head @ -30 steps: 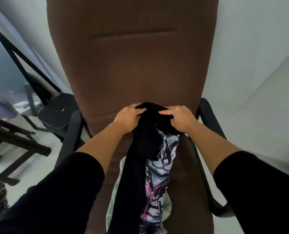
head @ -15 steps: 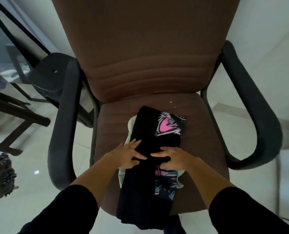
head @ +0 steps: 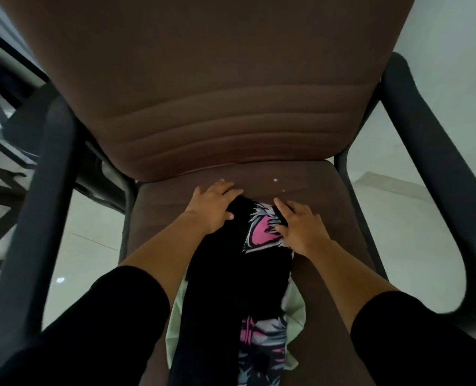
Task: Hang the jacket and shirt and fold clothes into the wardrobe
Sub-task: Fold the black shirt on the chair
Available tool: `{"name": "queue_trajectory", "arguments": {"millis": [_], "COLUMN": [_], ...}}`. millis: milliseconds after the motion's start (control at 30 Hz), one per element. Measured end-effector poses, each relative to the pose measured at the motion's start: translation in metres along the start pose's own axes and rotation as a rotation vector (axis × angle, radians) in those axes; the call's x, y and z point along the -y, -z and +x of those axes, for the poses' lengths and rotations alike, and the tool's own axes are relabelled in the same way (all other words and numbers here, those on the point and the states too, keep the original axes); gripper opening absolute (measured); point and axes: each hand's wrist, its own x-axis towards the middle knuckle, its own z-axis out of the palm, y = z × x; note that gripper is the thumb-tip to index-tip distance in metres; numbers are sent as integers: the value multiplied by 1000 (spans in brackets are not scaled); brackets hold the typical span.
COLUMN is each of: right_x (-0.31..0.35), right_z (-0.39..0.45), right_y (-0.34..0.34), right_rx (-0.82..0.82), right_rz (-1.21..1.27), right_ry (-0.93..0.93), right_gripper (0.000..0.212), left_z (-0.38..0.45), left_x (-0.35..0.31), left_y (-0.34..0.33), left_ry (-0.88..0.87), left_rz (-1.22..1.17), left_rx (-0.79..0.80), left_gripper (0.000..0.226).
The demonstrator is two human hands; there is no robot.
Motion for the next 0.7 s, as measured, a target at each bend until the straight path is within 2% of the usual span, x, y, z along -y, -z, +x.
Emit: {"name": "queue_trajectory", "arguments": {"millis": [100,167,267,400,467,567,700], "right_x": [-7,-7,-4,3,7,18,44], "right_z": [10,14,18,8,-8,-44,-116], "right_y": [-5,-7,-6,2,9,23,27], "right_rx": [-77,-116,-134,-153,-216,-320,-373], "right_rz": [-62,-70,-16,-13,55,161,93], "right_ry": [47,70,43,57,71,98,107], "right_gripper": [70,73,72,43,35,34,29], "left_z": [20,25,25,7,-9,-44,-112], "left_x": [-9,-11,-8,-7,-8,-10,-17], "left_y": [-5,-5,3,13,20,34,35], "left_ry": [32,34,23,11,8,-29,-136], "left_rz": [61,86,112,149,158,138,11], "left_rx": [114,115,29,-21,-72,-172,-293], "left_gripper": [75,76,68,53,46,42,36]}}
